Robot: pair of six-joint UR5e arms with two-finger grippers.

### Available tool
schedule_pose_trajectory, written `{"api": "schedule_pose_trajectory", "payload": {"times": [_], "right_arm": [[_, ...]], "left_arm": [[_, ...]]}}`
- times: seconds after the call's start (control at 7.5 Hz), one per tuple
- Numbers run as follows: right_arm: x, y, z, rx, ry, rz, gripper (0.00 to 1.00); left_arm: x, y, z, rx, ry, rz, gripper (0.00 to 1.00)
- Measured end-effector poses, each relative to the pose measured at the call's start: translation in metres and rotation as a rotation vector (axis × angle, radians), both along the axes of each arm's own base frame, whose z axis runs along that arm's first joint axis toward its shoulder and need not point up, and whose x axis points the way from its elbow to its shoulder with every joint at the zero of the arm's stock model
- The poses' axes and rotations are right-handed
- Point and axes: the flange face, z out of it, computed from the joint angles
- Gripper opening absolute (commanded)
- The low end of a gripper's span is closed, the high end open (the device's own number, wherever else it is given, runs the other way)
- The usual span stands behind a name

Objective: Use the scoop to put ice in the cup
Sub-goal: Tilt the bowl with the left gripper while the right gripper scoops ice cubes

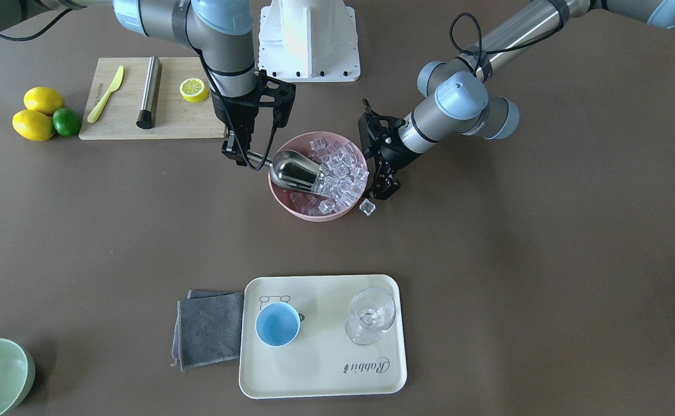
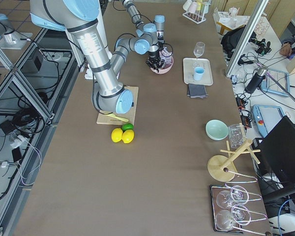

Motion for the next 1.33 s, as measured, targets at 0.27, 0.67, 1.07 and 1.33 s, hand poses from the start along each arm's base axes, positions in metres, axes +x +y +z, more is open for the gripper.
{"api": "schedule_pose_trajectory", "payload": {"times": [0.27,0.67,1.07,1.33], "right_arm": [[0.001,0.001,0.013,0.009,-0.049,0.008,0.00],[0.003,0.004,0.034,0.012,-0.128,0.035,0.00],[0.005,0.005,0.040,0.036,-0.190,0.036,0.00],[0.005,0.006,0.041,0.046,-0.230,0.037,0.00]], "left_arm": [[0.000,0.000,0.000,0.000,0.000,0.000,0.99],[0.000,0.000,0.000,0.000,0.000,0.000,0.99],[0.000,0.000,0.000,0.000,0.000,0.000,0.99],[0.000,0.000,0.000,0.000,0.000,0.000,0.99]]}}
